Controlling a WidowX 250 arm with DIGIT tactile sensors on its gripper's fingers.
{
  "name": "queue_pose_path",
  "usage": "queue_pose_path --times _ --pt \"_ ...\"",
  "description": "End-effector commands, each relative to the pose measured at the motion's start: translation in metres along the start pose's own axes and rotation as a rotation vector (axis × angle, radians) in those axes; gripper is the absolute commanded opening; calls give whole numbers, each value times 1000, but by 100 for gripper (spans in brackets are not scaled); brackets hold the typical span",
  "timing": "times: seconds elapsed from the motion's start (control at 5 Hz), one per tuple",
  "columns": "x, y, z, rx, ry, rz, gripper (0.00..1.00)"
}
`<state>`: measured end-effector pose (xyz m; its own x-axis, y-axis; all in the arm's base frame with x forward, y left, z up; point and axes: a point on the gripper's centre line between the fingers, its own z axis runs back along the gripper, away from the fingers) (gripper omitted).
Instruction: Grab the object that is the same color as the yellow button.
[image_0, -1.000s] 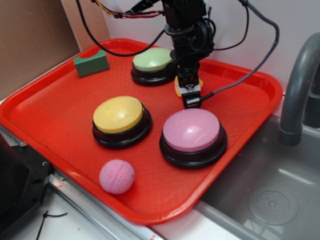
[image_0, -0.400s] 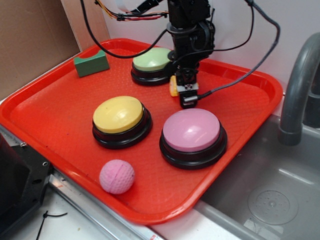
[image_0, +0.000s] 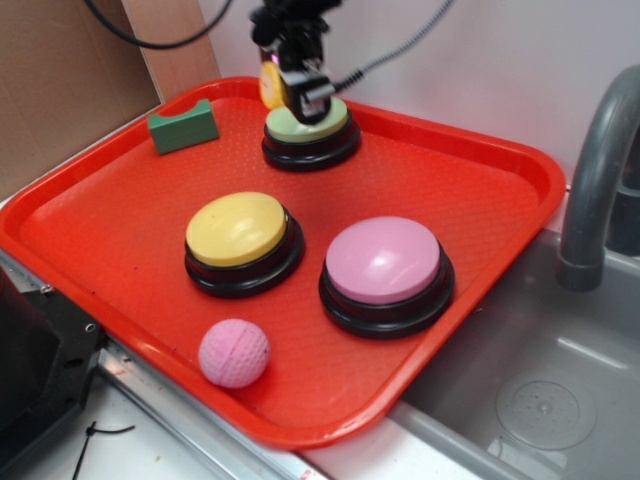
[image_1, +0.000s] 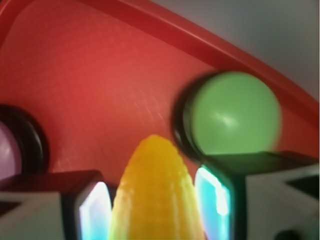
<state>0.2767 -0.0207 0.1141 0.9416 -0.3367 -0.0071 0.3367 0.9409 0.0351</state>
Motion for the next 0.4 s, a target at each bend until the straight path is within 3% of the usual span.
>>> queue_pose_path --times 0.0,0.2 --pt "-48 28 56 63 -50 342 0" --pt "-59 33 60 54 -56 393 0"
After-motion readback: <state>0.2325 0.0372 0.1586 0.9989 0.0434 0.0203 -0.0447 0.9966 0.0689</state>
